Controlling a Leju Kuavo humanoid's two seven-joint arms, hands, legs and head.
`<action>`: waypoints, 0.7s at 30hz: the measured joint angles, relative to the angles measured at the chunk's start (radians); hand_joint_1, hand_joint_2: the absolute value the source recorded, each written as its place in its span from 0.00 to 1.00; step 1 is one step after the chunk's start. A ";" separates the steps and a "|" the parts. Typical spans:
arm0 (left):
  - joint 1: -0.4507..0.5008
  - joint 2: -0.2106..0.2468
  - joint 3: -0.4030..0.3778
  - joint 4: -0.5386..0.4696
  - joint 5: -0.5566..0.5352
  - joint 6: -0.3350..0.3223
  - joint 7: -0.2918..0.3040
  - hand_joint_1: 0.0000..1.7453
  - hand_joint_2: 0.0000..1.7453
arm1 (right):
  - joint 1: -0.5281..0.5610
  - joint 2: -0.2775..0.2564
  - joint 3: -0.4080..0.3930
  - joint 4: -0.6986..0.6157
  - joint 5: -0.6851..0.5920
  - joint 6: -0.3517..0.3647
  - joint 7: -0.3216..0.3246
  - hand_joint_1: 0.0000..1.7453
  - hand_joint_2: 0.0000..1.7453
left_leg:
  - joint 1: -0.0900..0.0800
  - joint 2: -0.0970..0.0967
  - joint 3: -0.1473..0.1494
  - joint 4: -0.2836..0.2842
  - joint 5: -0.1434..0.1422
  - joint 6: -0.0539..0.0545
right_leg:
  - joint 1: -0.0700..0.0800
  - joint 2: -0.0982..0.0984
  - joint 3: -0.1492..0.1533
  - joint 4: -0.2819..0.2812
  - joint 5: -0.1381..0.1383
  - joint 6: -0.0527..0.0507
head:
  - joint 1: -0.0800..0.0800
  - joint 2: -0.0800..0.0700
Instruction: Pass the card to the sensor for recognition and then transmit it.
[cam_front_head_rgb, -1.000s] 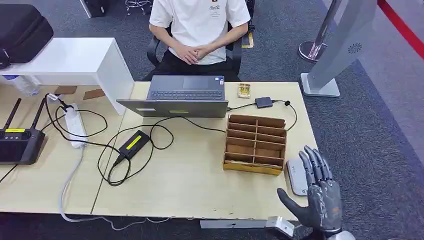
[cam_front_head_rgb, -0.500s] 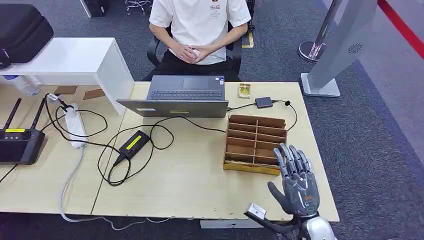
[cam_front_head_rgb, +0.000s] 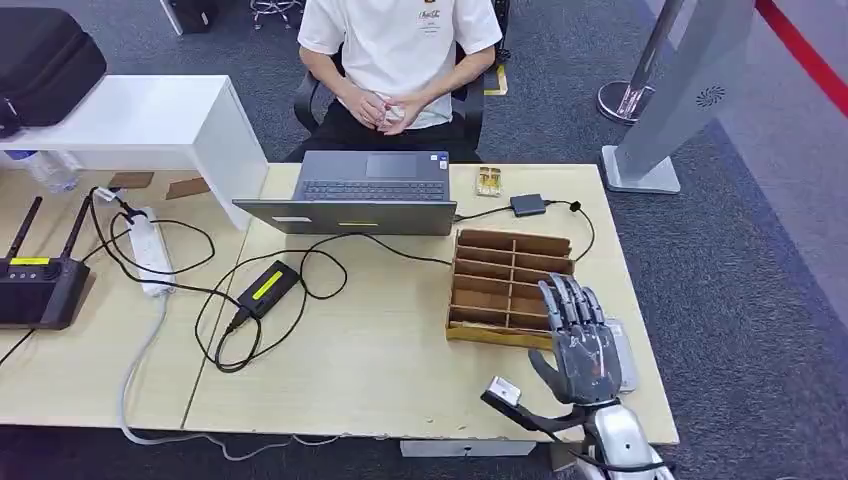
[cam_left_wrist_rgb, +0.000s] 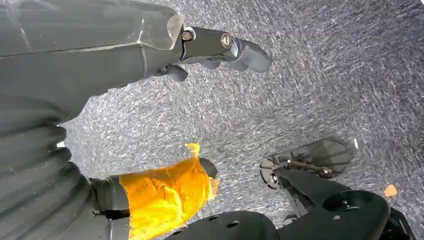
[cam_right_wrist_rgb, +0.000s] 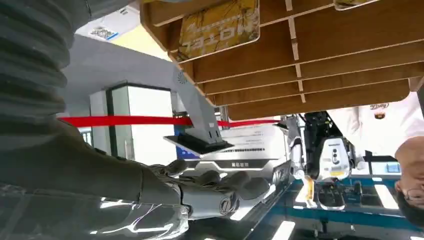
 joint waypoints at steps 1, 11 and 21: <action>0.000 0.000 0.000 0.000 -0.001 -0.001 0.000 0.00 1.00 | -0.004 0.003 0.003 0.009 -0.002 0.000 0.000 0.00 1.00 | 0.000 0.000 0.000 0.000 0.000 0.000 | 0.000 0.000 0.000 0.000 0.000 0.000 | 0.000 0.000; 0.000 0.000 0.000 0.000 -0.002 -0.002 0.003 0.00 1.00 | -0.022 0.024 0.012 0.066 -0.016 0.000 -0.005 0.00 1.00 | 0.000 0.000 0.000 0.000 0.000 0.000 | 0.000 0.000 0.000 0.000 0.000 0.000 | 0.000 0.000; 0.000 0.000 0.000 0.000 -0.003 -0.006 0.006 0.00 1.00 | -0.025 0.043 0.013 0.095 -0.016 0.000 -0.011 0.00 1.00 | 0.000 0.000 0.000 0.000 0.000 0.000 | 0.000 0.000 0.000 0.000 0.000 0.000 | 0.000 0.000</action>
